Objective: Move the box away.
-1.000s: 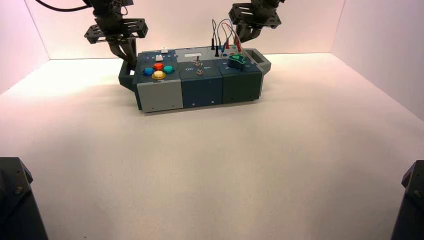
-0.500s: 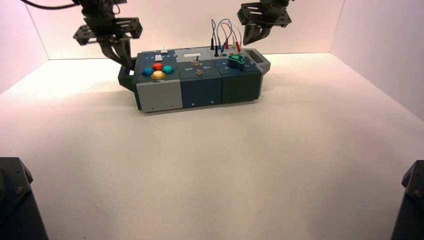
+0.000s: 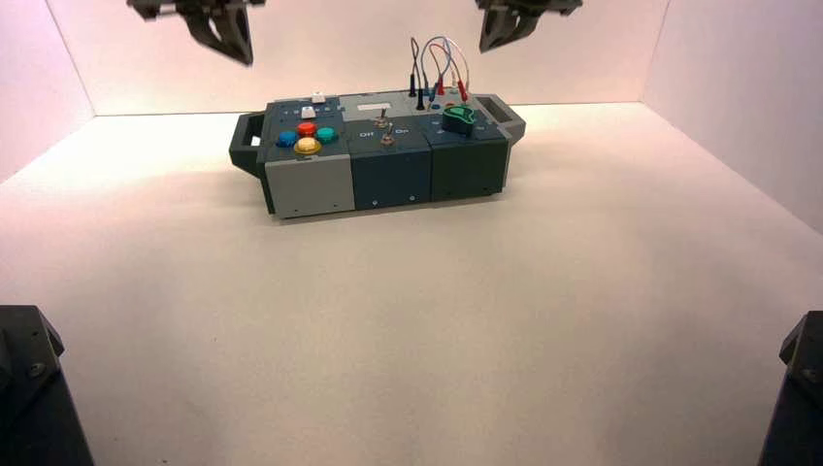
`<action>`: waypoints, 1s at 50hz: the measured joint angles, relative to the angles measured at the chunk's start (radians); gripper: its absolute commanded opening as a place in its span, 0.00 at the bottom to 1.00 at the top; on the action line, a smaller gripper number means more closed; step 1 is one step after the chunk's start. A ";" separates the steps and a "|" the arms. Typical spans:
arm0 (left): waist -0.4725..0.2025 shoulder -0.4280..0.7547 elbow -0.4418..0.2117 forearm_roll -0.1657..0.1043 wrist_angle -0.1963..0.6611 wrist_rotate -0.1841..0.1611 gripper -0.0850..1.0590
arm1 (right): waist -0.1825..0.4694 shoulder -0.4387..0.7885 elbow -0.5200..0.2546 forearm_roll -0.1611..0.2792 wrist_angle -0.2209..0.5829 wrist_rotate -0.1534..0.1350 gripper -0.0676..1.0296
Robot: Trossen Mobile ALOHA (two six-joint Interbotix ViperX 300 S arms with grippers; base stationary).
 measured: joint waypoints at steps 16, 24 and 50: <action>-0.008 -0.133 0.103 0.006 -0.095 0.000 0.05 | -0.005 -0.101 0.074 -0.002 -0.009 0.002 0.04; -0.005 -0.175 0.161 0.008 -0.126 0.002 0.05 | -0.031 -0.164 0.138 0.002 -0.035 0.008 0.04; 0.037 -0.239 0.270 0.009 -0.206 0.002 0.05 | -0.124 -0.373 0.391 0.005 -0.160 0.011 0.04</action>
